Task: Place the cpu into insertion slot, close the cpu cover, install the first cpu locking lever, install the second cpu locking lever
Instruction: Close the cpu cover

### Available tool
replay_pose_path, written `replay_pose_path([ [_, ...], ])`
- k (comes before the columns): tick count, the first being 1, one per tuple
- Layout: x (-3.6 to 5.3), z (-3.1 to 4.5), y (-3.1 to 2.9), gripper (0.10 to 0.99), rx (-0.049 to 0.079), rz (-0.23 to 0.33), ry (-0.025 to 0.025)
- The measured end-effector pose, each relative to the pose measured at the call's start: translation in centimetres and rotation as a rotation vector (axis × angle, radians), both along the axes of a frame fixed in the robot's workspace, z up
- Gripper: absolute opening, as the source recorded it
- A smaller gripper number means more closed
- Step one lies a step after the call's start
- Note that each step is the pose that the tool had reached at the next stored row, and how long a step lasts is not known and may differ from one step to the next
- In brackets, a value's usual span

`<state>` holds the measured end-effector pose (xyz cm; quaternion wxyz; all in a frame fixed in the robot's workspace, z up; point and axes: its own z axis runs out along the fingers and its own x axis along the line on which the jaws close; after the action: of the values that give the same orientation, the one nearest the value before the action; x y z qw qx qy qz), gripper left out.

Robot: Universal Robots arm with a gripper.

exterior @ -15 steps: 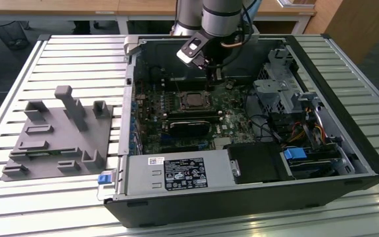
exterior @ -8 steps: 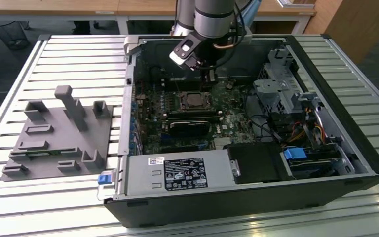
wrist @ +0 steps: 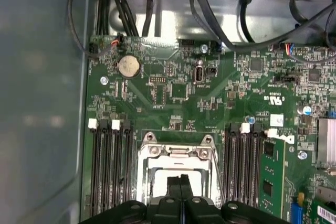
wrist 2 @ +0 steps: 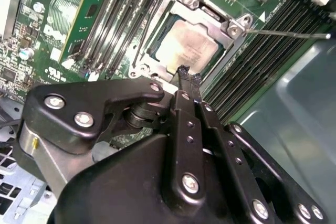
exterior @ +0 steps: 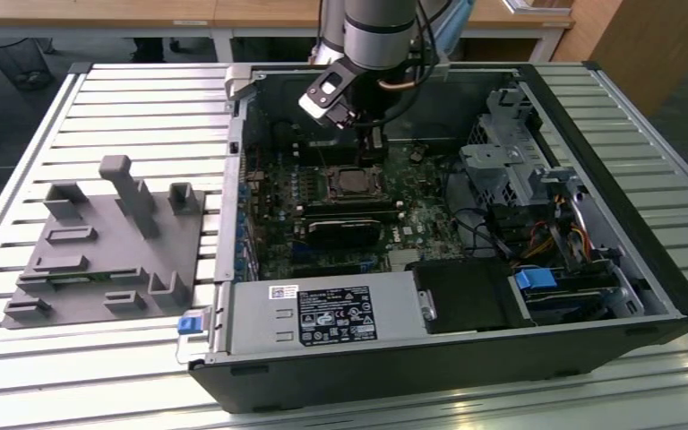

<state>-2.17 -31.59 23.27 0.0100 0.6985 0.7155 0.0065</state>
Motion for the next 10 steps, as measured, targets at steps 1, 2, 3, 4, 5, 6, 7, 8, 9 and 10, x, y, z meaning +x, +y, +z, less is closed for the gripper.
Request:
replay_pose_path([
  [1, -0.03, 0.0, 0.01, 0.122, 0.0, 0.0, 0.0001],
  [2, -0.07, 0.0, 0.01, 0.122, 0.0, 0.0, 0.0001],
  [3, -0.14, 0.0, 0.01, 0.122, 0.0, 0.0, 0.0],
  [4, -0.22, 0.0, 0.02, 0.122, 0.0, 0.0, 0.0],
  [5, -0.32, 0.0, 0.02, 0.122, 0.0, 0.0, 0.0],
  [6, -0.44, 0.0, 0.01, 0.122, 0.0, 0.0, 0.0],
  [7, -0.52, 0.0, 0.01, 0.122, 0.0, 0.0, 0.0001],
  [8, -0.58, 0.0, 0.02, 0.122, 0.0, 0.0, 0.0],
  [9, -0.63, 0.0, 0.01, 0.122, 0.0, 0.0, 0.0],
  [10, -0.69, 0.0, 0.01, 0.122, 0.0, 0.0, 0.0],
])
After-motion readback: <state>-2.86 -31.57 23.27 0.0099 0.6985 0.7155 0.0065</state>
